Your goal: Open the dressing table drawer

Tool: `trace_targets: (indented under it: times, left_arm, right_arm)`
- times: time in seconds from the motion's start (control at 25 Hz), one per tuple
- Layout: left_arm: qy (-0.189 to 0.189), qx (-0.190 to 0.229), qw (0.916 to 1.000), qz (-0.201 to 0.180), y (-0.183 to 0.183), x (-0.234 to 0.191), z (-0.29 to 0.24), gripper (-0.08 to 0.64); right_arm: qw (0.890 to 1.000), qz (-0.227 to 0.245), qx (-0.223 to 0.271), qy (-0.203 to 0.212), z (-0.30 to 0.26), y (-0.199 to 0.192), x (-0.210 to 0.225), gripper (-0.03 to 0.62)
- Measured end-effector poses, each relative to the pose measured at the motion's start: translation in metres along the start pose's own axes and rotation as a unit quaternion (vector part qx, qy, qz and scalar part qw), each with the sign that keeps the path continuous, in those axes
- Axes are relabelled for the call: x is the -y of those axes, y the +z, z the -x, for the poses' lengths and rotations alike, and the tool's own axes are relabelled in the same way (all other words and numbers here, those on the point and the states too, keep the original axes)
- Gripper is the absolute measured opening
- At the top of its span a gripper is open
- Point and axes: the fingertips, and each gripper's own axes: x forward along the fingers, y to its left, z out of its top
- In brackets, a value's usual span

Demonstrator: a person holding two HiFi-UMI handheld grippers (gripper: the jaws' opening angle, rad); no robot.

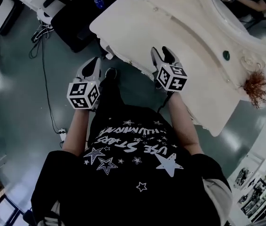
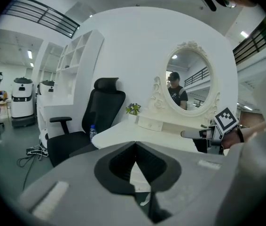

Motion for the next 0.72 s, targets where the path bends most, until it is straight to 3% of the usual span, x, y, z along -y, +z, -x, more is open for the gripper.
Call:
trace_targets:
  times: [0.24,0.44,0.72]
  left_arm:
    - [-0.085,-0.024,0.9958,-0.022,0.037,-0.033,-0.087,0.001]
    - [-0.153,-0.047,0.986,-0.047,0.06,-0.052,-0.149,0.0]
    - [-0.205,-0.07,0.9747,-0.057,0.077,-0.076,-0.212,0.002]
  right_arm:
    - [0.998,0.003,-0.004,-0.069,-0.051,0.027,0.007,0.229]
    - [0.991,-0.015,-0.008,-0.131,-0.098,0.045,0.02,0.229]
    - [0.98,-0.036,-0.014,-0.197,-0.153,0.062,0.041,0.239]
